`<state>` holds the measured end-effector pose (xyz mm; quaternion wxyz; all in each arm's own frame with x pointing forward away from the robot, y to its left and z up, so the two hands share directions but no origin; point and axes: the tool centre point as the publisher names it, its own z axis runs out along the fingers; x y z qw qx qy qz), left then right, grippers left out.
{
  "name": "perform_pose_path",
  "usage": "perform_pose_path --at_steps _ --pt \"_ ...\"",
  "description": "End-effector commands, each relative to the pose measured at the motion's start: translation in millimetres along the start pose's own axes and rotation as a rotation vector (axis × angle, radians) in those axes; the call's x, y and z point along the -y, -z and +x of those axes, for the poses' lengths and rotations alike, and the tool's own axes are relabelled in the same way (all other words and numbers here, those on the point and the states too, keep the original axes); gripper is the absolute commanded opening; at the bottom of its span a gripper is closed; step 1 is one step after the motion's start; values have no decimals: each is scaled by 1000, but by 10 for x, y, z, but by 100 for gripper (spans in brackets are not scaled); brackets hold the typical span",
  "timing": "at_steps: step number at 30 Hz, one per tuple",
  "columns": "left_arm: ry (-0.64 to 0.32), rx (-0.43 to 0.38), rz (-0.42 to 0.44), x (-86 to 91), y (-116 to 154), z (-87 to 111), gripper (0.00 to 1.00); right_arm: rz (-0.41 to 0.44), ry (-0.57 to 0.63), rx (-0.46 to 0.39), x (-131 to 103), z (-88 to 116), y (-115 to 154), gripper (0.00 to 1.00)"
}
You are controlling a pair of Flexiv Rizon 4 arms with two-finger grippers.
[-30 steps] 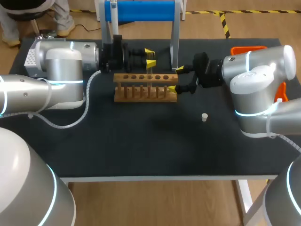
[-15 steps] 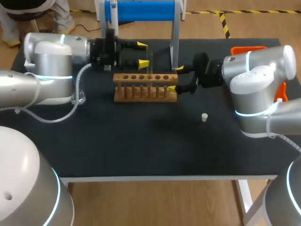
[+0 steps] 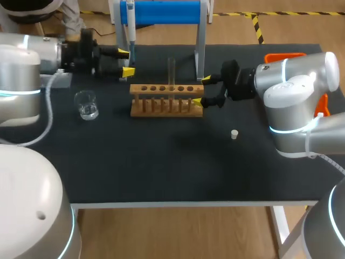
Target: Invert the test tube, pick up the pipette, mount the tip to pipette, aspirate from beaker and dispense into the tube, eject the tip, return the pipette, and cap with the stopper.
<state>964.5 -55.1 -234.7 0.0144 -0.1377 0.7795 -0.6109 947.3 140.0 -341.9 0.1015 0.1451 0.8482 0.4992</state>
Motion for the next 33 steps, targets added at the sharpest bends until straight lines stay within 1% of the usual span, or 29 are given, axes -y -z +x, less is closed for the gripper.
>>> perform_pose_path --at_steps 1,22,23,26,28,33 --pt "1 39 -6 39 197 123 100 1 0 0 0 1 3 100" --pt "1 39 -6 39 197 123 100 1 0 0 0 1 3 100" --pt "-1 28 17 21 234 118 100 1 0 0 0 1 3 100" --pt "16 67 16 -67 388 51 100 1 0 0 0 1 3 100" --pt "33 110 -2 -137 523 -7 100 1 0 0 0 1 3 100" --pt "72 222 -40 -345 963 -194 100 1 0 0 0 1 3 100"
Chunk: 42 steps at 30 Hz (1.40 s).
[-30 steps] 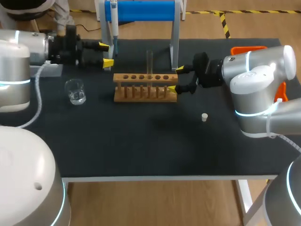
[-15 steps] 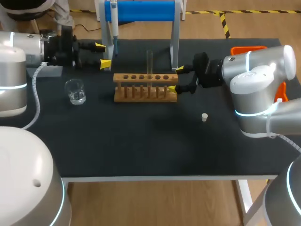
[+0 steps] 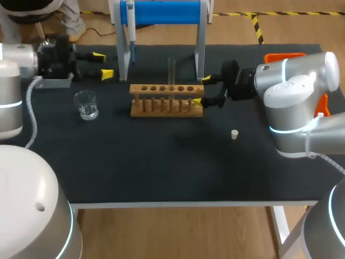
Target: Invert the test tube, pick up the pipette, mount the tip to pipette, aspirate from beaker and dispense into the tube, eject the tip, return the pipette, and cap with the stopper.
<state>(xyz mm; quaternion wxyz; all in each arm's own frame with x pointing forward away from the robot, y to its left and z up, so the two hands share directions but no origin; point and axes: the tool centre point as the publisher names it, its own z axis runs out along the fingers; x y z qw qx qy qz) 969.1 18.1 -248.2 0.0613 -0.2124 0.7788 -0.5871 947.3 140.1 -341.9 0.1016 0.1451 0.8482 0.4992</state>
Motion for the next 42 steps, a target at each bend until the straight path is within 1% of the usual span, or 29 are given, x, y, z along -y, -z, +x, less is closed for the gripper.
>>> perform_pose_path --at_steps 1,6,12,14,16,18,24,28,29,42 --pt "22 77 -20 -119 401 -82 100 1 0 0 0 1 3 100" --pt "80 240 -44 -316 853 -396 100 1 0 0 0 1 3 100" --pt "120 366 -73 -489 1246 -639 100 1 0 0 0 1 3 100" --pt "137 423 -81 -539 1351 -714 100 1 0 0 0 1 3 100" --pt "167 506 -104 -601 1457 -801 100 1 0 0 0 1 3 100" --pt "169 575 -104 -638 1548 -865 100 1 0 0 0 1 3 100" --pt "176 732 -84 -705 1692 -1013 100 1 0 0 0 1 3 100" --pt "176 782 -67 -715 1701 -1043 100 1 0 0 0 1 3 100" --pt "172 784 -53 -680 1669 -1024 100 1 0 0 0 1 3 100" --pt "172 784 -53 -680 1669 -1024 100 1 0 0 0 1 3 100"
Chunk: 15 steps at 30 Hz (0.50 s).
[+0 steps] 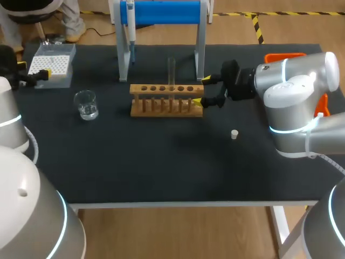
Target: Invert the test tube, pick up the pipette, mount the tip to pipette, aspirate from beaker and dispense into the tube, eject the tip, return the pipette, and cap with the stopper.
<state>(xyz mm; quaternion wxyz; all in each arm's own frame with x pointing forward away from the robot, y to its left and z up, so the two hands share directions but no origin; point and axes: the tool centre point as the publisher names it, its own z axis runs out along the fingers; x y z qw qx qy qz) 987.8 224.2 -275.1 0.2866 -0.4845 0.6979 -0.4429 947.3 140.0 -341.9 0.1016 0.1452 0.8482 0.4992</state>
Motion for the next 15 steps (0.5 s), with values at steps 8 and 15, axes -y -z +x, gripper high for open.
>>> perform_pose_path --at_steps 8,15 --pt "-1 22 19 -24 -4 20 100 1 0 0 0 1 3 100" --pt "5 63 -13 -13 -181 -67 100 1 0 0 0 1 3 100"
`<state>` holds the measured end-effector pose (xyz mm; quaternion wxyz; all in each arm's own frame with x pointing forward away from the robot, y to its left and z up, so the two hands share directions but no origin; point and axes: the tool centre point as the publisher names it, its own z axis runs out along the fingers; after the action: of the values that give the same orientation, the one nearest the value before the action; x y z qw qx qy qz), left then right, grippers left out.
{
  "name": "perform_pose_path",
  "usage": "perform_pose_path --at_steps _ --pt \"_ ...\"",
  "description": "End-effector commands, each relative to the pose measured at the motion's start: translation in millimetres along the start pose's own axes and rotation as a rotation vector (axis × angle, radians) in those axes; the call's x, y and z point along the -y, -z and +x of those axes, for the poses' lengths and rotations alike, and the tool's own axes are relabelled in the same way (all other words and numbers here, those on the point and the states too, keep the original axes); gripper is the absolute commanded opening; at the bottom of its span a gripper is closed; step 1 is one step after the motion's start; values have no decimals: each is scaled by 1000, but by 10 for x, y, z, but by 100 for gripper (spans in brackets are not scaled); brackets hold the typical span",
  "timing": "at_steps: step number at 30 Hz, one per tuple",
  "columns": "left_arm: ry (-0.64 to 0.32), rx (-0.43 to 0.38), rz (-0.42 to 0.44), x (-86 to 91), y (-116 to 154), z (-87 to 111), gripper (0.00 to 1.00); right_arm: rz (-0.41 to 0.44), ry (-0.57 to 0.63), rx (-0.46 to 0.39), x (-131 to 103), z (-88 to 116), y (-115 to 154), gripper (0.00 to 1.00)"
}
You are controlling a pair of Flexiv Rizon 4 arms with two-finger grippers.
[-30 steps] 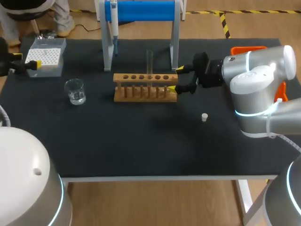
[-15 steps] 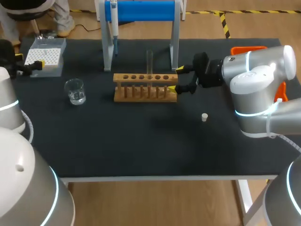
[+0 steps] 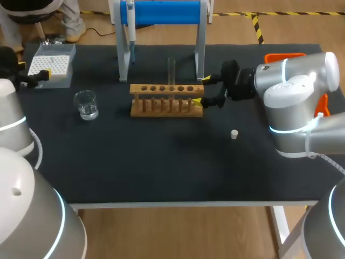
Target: Invert the test tube, pick up the pipette, mount the tip to pipette, aspirate from beaker and dispense into the tube, eject the tip, return the pipette, and cap with the stopper.
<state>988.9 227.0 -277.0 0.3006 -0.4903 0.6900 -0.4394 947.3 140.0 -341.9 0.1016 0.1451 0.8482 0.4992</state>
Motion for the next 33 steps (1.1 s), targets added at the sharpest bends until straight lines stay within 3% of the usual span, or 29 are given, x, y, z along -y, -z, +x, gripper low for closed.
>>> perform_pose_path --at_steps 1,11,33 --pt "8 36 -29 1 -209 -42 100 1 0 0 0 1 3 100" --pt "16 118 -88 -61 -544 -285 100 1 0 0 0 1 3 100" --pt "60 179 -108 -1 -1184 -702 100 1 0 0 0 1 3 100"
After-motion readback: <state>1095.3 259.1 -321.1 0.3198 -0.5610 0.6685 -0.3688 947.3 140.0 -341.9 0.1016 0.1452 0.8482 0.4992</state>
